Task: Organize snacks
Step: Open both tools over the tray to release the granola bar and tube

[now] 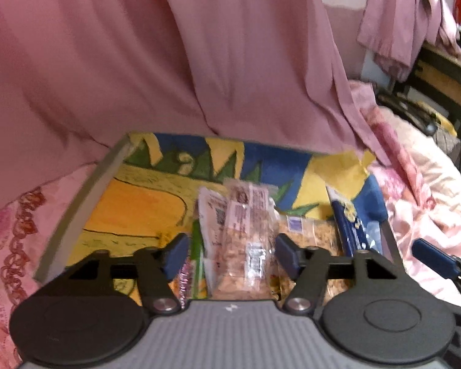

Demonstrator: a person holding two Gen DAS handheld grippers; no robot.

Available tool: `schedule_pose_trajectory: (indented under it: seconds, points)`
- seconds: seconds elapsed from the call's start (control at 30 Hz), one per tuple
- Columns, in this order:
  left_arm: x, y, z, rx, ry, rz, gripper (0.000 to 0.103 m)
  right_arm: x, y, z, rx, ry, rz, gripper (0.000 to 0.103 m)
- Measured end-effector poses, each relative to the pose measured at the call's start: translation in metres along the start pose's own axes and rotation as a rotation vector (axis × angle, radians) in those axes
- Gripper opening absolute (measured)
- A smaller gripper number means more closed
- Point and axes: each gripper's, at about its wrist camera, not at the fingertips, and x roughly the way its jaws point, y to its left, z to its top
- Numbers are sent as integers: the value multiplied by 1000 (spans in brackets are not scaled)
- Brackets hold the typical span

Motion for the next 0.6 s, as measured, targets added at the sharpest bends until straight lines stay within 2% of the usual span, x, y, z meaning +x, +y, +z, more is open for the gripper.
schedule_pose_trajectory:
  seconds: [0.07, 0.13, 0.3, 0.6]
  points:
    - [-10, 2, 1, -17, -33, 6, 83, -9, -1, 5, 3, -25, -11, 83]
    - [-23, 5, 2, -32, -71, 4, 86, -22, -2, 9, 10, -56, -21, 87]
    - [-59, 12, 4, -67, -160, 9, 101, -57, -4, 19, 26, -133, -31, 96]
    - [-124, 24, -4, -82, -265, 2, 102, -124, 4, 20, 34, -248, -43, 102]
